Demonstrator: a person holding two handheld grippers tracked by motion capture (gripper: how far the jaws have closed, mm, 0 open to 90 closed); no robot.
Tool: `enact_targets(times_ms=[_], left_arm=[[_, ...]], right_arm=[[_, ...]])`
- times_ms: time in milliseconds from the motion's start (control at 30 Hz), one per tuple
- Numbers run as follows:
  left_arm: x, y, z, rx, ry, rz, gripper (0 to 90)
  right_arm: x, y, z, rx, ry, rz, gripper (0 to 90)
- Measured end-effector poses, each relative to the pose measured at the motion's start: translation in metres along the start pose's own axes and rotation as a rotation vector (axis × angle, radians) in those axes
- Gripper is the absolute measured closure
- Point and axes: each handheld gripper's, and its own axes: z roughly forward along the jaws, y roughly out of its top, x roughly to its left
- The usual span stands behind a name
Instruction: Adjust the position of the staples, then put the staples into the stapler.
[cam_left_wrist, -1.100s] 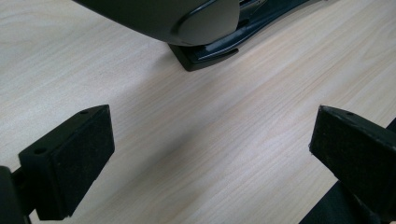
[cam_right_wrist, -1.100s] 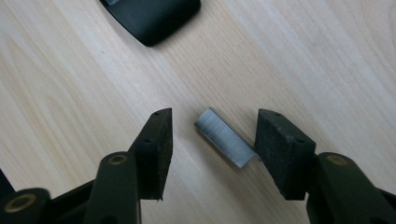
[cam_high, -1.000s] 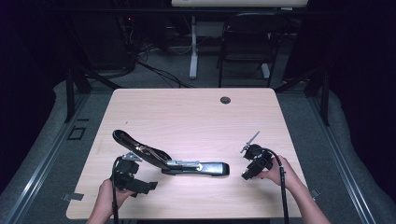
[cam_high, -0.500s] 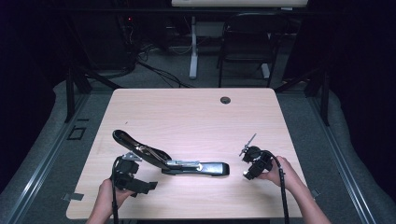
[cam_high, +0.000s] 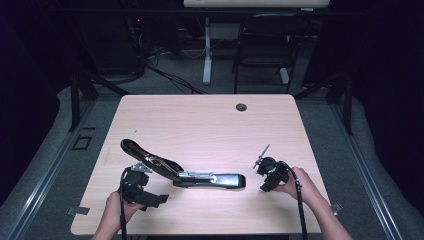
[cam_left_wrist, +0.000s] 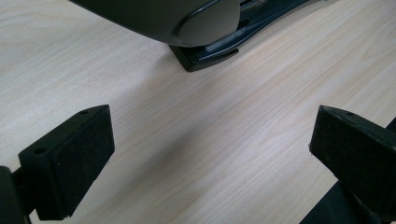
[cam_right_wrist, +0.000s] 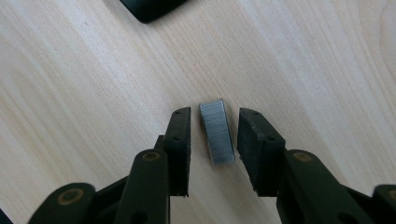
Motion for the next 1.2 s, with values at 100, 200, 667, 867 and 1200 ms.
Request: enact_targets(times_ms=[100, 200, 667, 867, 1200], left_arm=[[0.0, -0.0002, -0.0004, 0.0, 0.0, 0.001, 0.1], [0.0002, -0.0004, -0.0008, 0.002, -0.002, -0.001, 0.1], [0.0, -0.0006, -0.0009, 0.0, -0.001, 0.0, 0.1], [-0.0004, -0.0005, -0.0007, 0.001, 0.002, -0.002, 0.1], [0.0002, -0.0007, -0.0008, 0.001, -0.001, -0.005, 0.1]], right_arm=[[0.0013, 0.0016, 0.0007, 0.0, -0.004, -0.011, 65.9], [0.0021, 0.0026, 0.001, 0.006, -0.013, -0.019, 66.5], [0.0034, 0.0049, 0.005, 0.012, -0.026, -0.031, 71.9], [0.0056, 0.0061, 0.0062, 0.031, -0.041, -0.043, 77.4], [0.004, 0.0044, 0.0032, 0.017, -0.04, -0.024, 77.9]])
